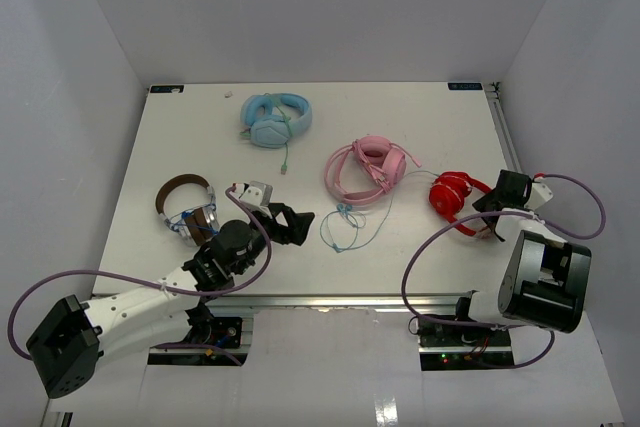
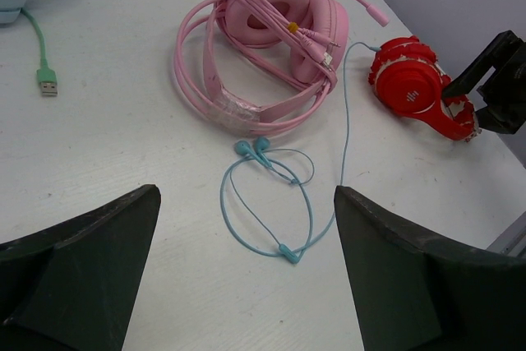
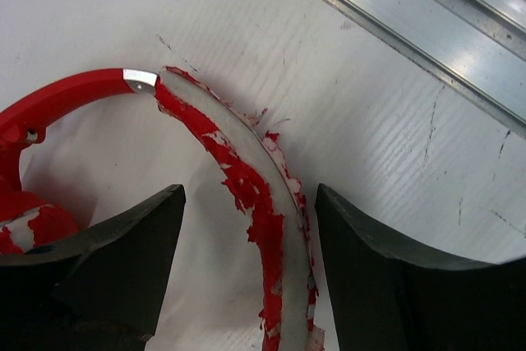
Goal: Wrap the headphones
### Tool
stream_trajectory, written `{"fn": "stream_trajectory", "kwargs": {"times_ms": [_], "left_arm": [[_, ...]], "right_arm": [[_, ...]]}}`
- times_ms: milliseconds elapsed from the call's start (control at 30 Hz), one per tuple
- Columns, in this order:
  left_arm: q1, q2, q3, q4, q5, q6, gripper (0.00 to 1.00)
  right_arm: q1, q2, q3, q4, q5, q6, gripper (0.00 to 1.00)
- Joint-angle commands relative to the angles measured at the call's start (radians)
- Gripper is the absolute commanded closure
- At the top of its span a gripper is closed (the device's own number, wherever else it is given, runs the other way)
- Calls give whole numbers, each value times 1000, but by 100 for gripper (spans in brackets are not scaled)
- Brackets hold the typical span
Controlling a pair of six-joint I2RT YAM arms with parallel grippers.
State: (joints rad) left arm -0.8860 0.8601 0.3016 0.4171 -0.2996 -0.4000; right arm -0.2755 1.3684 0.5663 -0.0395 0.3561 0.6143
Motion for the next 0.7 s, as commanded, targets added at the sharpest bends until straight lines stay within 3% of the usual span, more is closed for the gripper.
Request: {"fn": "stream_trajectory", "kwargs": {"times_ms": [0,100,167,467,667], "left_arm": [[-2,-23,-9,7,3,6,2],[-2,-23,-7,7,6,3,2],[-2,-24,-7,6,8,3,2],[-2,-50,-15,10,22,-2,2],[-2,-57,-18,7,13,2,2]], "right_arm": [[-7,10,-8,22,-2,3,54],[-7,-41,4,-6,12,-12,84],[-7,-83,26,-37,12,-27,92],[-2,-366,220,-218,35,-162,92],[9,-437,310,-191,-207,-258,92]]}}
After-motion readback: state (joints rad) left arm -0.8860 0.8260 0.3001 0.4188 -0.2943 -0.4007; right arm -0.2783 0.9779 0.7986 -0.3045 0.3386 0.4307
